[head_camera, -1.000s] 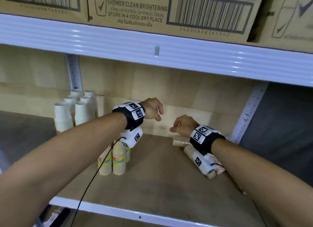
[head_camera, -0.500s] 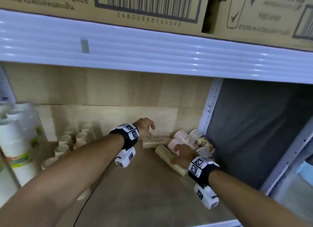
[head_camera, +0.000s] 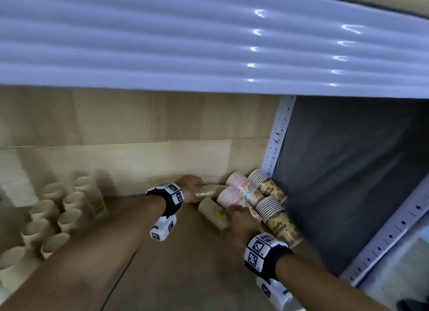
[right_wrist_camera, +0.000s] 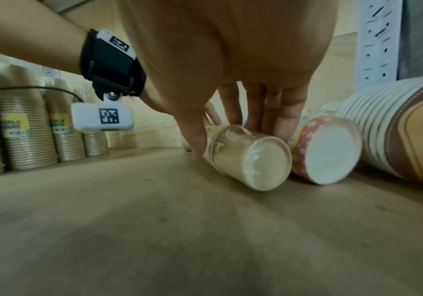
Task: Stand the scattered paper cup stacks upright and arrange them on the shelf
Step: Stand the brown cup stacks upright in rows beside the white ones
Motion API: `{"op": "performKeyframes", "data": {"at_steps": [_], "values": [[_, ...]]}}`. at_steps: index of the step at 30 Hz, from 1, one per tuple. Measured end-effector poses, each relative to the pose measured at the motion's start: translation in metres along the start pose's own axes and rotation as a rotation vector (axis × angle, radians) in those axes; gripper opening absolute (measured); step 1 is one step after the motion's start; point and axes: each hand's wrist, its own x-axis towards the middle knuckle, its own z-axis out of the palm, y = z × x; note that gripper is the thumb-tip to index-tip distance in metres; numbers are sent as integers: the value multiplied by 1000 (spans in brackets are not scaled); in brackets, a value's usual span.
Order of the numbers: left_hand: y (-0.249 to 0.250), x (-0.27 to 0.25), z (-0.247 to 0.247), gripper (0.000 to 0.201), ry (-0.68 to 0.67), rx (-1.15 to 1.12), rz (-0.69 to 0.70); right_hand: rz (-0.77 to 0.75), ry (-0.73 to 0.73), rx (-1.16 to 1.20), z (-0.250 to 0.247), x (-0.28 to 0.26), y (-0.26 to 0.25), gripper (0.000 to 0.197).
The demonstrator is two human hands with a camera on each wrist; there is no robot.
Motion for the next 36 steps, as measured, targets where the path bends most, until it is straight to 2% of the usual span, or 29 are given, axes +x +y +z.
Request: {"op": "performKeyframes", "data": {"at_steps": [3,7,15,24,29,32,36], "values": [[-4,5,5,54,11,20,4,11,4,-1,0,1,-2,55],[-8,8,8,68,3,50,8,-60,-63,29,-4,-1,2,65],[-9,11,4,69,-43,109,33,-74,-74,43,-15,-9,3,65],[-20,-4,-2,73,-47,86,-40,-61,-75,125,-18,-11,0,68],[-21,-29,-23,81,18,3,-88,-99,-30,152,-31,-8,-6,62],[-20,-45,-31,87,72,-82,-106,-124,24,137,-39,-6,-13,45],[-13,-70,-32,71,113,-162,-146,-163,23,129,-54,-5,-31,32]]}}
